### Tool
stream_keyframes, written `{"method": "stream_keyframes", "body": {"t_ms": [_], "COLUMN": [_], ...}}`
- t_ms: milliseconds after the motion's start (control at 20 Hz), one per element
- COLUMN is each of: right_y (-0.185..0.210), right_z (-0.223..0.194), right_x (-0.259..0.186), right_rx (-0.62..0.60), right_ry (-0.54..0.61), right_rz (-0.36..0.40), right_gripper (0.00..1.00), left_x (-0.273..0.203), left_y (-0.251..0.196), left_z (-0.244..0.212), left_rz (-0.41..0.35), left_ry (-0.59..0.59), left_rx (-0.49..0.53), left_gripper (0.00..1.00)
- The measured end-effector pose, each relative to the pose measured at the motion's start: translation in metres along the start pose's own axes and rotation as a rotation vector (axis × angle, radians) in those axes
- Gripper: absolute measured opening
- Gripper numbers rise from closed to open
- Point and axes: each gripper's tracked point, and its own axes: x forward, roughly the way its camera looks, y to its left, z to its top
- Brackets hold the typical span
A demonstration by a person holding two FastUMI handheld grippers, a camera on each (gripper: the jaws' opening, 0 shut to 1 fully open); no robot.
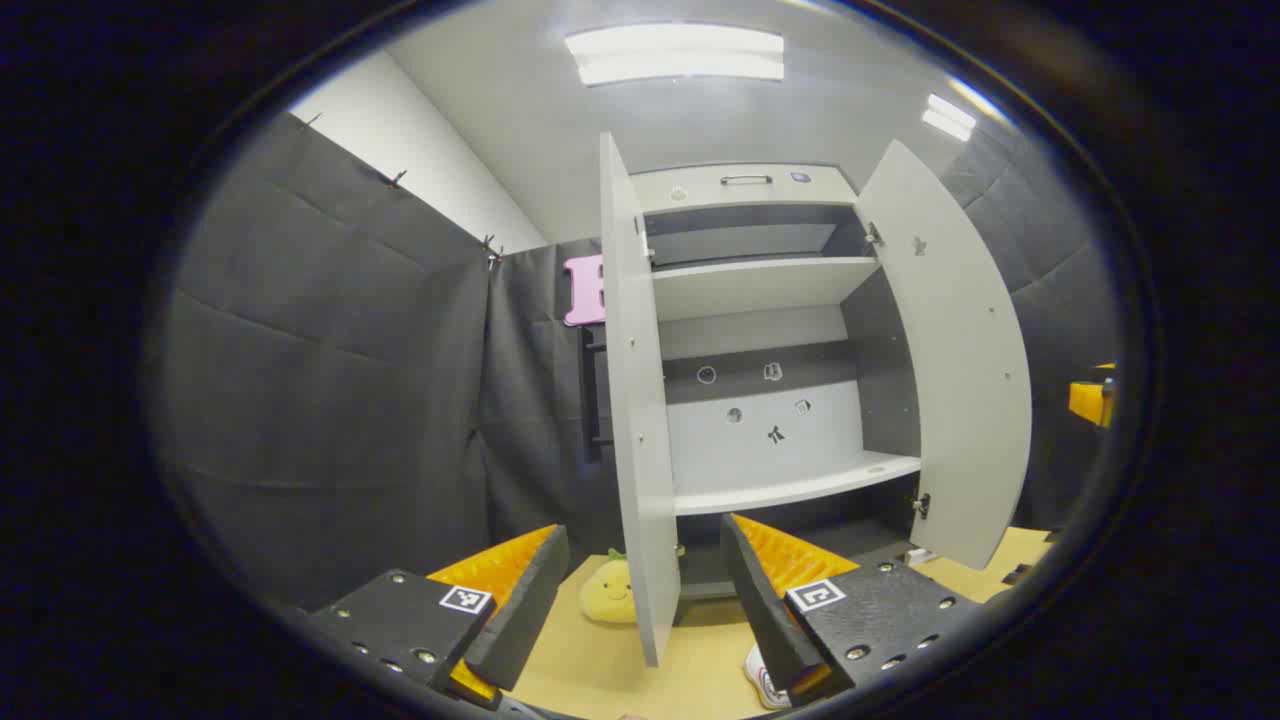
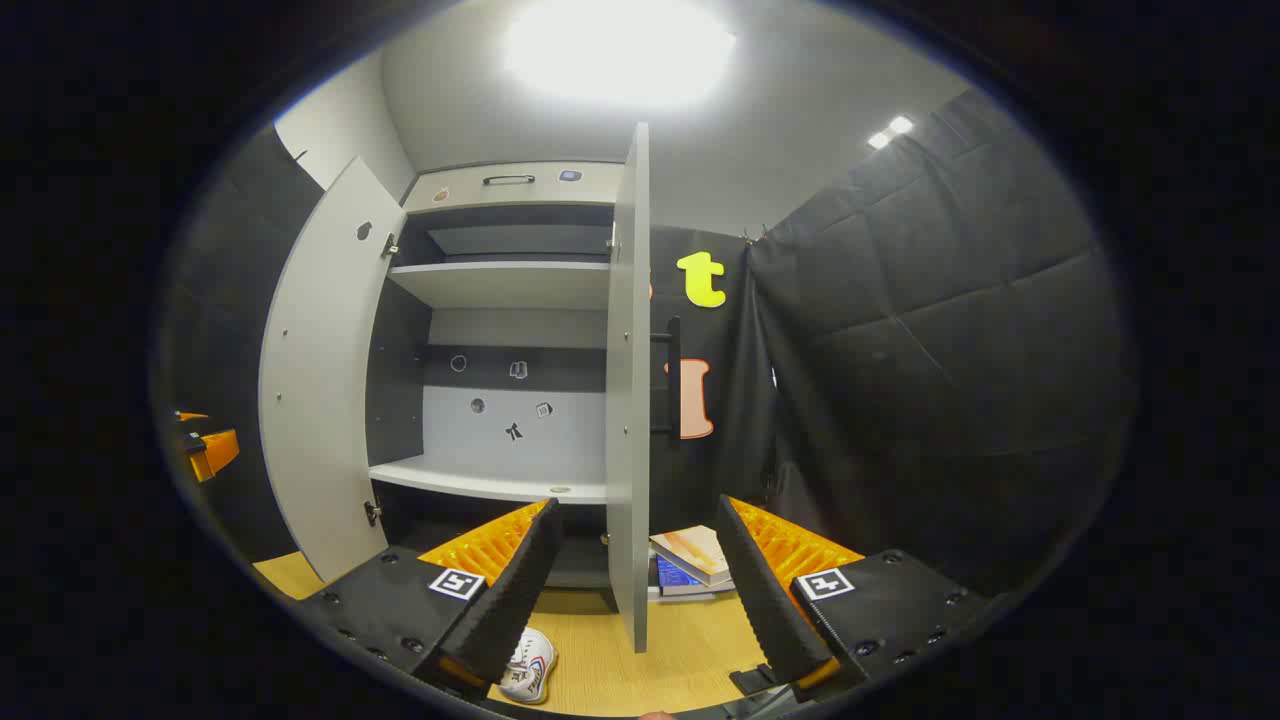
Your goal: Grab one shoe with the right hand and put it into the shoe cabinet, grab the other shoe with the left hand and put it into the shoe cabinet; then close the right door with the right hand and the left door with the left hand.
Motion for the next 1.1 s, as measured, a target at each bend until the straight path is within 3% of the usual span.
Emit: {"method": "stream_keyframes", "body": {"t_ms": [850, 1100], "right_y": [0.026, 0.057], "right_z": [-0.007, -0.018], "right_x": [0.018, 0.031], "right_rx": [-0.039, -0.044], "right_ry": [-0.004, 0.014], "right_rz": [0.041, 0.108], "right_gripper": [0.97, 0.97], "left_x": [0.019, 0.02], "left_y": [0.0, 0.009], "left_z": [-0.005, -0.006], "left_rz": [0.018, 0.039], "left_ry": [0.0, -0.006], "left_rx": [-0.018, -0.015], "left_gripper": [0.91, 0.91]}}
